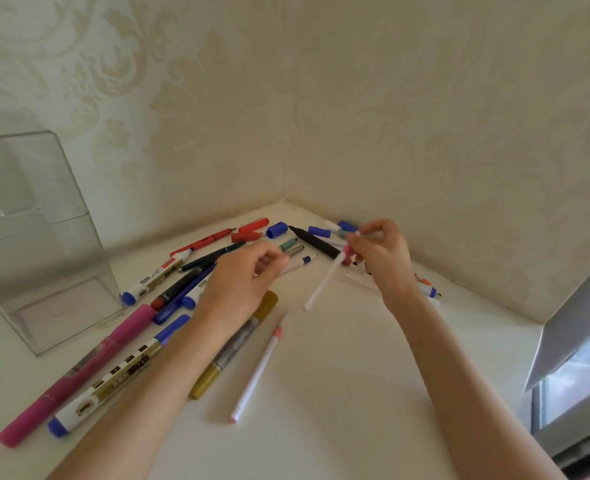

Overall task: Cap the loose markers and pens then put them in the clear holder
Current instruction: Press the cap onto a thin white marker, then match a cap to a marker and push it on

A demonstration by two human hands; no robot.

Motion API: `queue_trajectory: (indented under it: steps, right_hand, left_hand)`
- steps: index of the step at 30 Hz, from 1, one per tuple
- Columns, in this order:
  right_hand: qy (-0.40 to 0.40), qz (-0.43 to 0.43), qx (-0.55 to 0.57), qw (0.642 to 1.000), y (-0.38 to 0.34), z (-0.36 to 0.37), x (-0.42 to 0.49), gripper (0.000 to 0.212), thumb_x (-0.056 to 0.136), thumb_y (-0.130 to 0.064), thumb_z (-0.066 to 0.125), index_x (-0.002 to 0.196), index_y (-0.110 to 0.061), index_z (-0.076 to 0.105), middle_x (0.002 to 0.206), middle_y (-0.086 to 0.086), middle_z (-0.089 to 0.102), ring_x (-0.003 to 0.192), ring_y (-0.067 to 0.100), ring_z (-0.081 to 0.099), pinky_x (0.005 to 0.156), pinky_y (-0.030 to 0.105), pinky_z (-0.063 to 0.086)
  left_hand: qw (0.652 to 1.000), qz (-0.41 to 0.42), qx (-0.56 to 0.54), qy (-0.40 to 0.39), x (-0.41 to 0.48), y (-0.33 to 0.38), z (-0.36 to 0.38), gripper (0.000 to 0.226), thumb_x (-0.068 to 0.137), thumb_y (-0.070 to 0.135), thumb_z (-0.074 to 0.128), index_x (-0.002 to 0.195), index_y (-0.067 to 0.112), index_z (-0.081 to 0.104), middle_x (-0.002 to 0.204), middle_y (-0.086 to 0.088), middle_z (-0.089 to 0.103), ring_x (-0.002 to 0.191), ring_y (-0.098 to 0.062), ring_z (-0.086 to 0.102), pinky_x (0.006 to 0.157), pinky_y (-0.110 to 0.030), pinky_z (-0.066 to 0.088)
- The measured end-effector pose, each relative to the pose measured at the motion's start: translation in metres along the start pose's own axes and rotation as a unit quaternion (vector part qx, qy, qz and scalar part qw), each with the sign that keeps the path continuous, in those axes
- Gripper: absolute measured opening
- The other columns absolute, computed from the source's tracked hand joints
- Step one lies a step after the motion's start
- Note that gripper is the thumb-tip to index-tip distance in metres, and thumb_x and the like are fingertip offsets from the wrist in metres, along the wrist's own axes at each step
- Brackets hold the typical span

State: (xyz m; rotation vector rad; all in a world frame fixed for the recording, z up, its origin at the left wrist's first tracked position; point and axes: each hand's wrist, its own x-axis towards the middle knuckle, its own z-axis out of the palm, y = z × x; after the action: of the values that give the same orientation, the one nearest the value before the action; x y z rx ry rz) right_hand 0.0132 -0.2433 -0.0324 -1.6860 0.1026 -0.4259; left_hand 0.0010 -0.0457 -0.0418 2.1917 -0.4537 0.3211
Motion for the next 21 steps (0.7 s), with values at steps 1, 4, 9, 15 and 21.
queue_trajectory:
  steps: [1,4,9,15,21]
  right_hand:
    - [-0.009,0.014,-0.058,0.998,0.004,-0.002,0.001,0.015,0.085,-0.016,0.064,0.084,-0.019,0.049,0.058,-0.003,0.066,0.051,0.003,0.056,0.055,0.021,0.042]
    - [-0.05,0.036,-0.203,0.977,0.011,0.001,0.003,0.015,0.083,-0.025,0.066,0.083,-0.021,0.052,0.056,-0.008,0.068,0.066,0.006,0.06,0.057,0.024,0.042]
    - [-0.124,0.019,-0.323,0.938,0.014,0.003,0.001,0.017,0.081,-0.033,0.068,0.079,-0.019,0.058,0.078,-0.003,0.066,0.07,0.011,0.057,0.057,0.023,0.042]
    - [-0.074,-0.024,-0.311,0.947,0.014,-0.002,0.015,0.015,0.091,-0.027,0.054,0.085,-0.019,0.065,0.072,-0.01,0.059,0.063,0.005,0.051,0.053,0.019,0.037]
    - [0.024,0.018,-0.327,0.944,0.013,-0.03,0.068,0.027,0.091,-0.002,0.044,0.107,-0.011,0.063,0.108,0.004,0.062,0.092,0.015,0.054,0.079,0.023,0.039]
  left_hand:
    - [0.999,-0.007,0.032,0.008,0.004,-0.005,-0.001,0.019,0.089,0.028,0.053,0.103,0.018,0.061,0.097,0.007,0.064,0.084,-0.004,0.057,0.069,-0.013,0.043]
    - [0.993,-0.015,0.121,0.003,0.013,-0.012,0.001,0.018,0.088,0.023,0.056,0.106,0.019,0.061,0.103,0.005,0.062,0.087,-0.005,0.056,0.072,-0.018,0.043]
    - [0.977,0.014,0.21,-0.039,0.034,-0.005,0.018,0.028,0.087,0.03,0.058,0.113,0.019,0.058,0.11,0.003,0.06,0.091,-0.006,0.054,0.072,-0.018,0.041]
    - [0.959,-0.013,0.272,-0.083,0.045,-0.012,0.031,0.024,0.088,0.03,0.057,0.108,0.017,0.059,0.103,0.0,0.059,0.092,-0.011,0.054,0.082,-0.027,0.049]
    - [0.993,0.006,0.117,-0.031,0.037,-0.019,0.008,0.012,0.091,0.024,0.051,0.099,0.014,0.053,0.088,0.003,0.059,0.074,-0.006,0.057,0.06,-0.015,0.043]
